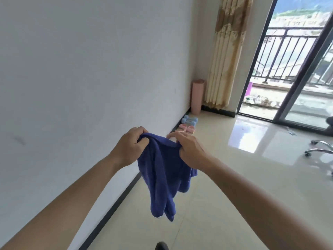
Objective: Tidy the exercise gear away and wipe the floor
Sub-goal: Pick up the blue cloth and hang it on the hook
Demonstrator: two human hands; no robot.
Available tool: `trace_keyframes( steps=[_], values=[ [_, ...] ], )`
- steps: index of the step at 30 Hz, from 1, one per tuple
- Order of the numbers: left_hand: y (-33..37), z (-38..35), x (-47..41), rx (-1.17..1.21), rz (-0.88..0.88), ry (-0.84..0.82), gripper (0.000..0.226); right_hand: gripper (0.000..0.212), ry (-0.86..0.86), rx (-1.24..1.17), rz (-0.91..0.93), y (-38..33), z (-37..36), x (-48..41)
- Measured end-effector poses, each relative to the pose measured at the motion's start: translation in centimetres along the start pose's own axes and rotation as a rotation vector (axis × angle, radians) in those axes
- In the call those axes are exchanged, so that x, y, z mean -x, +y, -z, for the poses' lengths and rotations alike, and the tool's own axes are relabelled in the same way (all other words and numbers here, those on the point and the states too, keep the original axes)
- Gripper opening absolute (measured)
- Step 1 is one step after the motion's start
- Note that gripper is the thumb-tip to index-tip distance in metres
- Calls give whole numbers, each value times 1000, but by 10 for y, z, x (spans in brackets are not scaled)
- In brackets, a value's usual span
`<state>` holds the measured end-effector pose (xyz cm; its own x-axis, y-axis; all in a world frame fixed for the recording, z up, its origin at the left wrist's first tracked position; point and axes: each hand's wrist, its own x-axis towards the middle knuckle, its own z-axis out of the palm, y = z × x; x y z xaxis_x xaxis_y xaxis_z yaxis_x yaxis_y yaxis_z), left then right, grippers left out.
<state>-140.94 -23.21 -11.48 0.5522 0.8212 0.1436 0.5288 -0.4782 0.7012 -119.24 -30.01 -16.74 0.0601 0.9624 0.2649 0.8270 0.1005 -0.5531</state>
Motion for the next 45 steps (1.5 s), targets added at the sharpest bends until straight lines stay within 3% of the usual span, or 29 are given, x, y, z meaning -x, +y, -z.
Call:
trace_keyframes(
  steps=[6, 12, 18, 24, 28, 33, 36, 40, 45],
  values=[
    [-11, -44, -172, -114, -74, 55, 25, 59, -13, 8, -114, 103, 47, -121],
    [-5, -66, -350, -349, -196, -28, 25, 17, 47, 212, -165, 192, 132, -221],
    [22, -125, -523, -324, -238, 42, 6, 30, 189, 460, -309, 333, 207, -289],
    [74, -236, -692, -236, -286, 87, 7, 29, 353, 205, -297, 494, 248, -387],
    [115, -277, -808, 41, -134, 53, 8, 34, 231, 90, -307, 586, 297, -469],
    [148, -292, -932, 118, -140, 103, 11, 27, 164, -66, -404, 657, 349, -583],
    [151, -303, -1003, 130, -161, 136, 9, 23, 137, -161, -341, 690, 364, -651],
    [136, -325, -1108, 127, -181, 193, 10, 15, 129, -43, -201, 748, 377, -744],
    [102, -340, -1253, 113, -156, 140, 9, 16, 169, 72, -151, 840, 398, -878]
  ],
)
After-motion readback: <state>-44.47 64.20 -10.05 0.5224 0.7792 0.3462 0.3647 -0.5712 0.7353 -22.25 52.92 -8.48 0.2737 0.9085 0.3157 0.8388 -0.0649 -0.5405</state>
